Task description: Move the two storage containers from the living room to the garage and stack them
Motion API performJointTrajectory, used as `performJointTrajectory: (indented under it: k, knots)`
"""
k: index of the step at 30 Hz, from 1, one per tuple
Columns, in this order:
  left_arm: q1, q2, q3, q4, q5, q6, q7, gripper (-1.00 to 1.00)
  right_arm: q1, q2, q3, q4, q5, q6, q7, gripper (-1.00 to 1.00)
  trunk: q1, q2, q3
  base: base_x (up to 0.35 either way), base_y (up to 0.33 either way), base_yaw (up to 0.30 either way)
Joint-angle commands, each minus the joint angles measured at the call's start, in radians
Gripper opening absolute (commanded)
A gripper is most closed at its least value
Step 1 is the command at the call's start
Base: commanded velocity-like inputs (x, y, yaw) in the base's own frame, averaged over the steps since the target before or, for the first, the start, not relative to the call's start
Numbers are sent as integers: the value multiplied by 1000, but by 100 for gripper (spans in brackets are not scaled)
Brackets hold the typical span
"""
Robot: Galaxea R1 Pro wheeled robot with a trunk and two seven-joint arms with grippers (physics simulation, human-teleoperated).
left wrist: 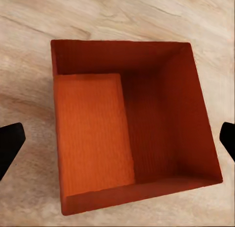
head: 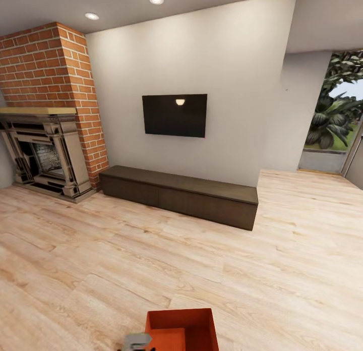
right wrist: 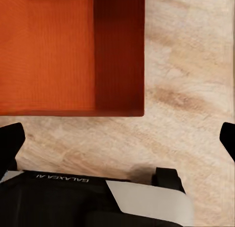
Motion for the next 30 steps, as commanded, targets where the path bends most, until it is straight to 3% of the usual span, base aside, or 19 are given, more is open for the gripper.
performJointTrajectory:
  k: [1,2,5,8,11,16,30]
  knots:
    - [3,27,1,-122,11,103,-3,100,-2,8,0,-59,1,39,1,100,0,-1,-1,0,0,0]
    - [3,53,4,-210,12,180,-4,100,-3,14,1,-95,1,60,-1,100,0,-1,-1,0,0,0]
    - [0,82,7,-296,12,272,1,100,-14,21,1,-131,1,82,-2,100,0,-1,-1,0,0,0]
    - [-23,93,17,-298,10,306,13,100,-43,23,-3,-132,2,91,-11,100,0,-1,-1,0,0,0]
    - [-60,96,30,-229,13,307,20,100,-59,21,-5,-111,3,91,-28,100,0,-1,-1,0,0,0]
    - [-160,95,47,-21,15,243,30,100,-74,20,0,-68,5,75,-47,100,0,-1,-1,0,0,0]
    - [-185,95,43,35,8,194,30,100,-78,25,1,-55,1,68,-52,100,0,-1,-1,99,0,0]
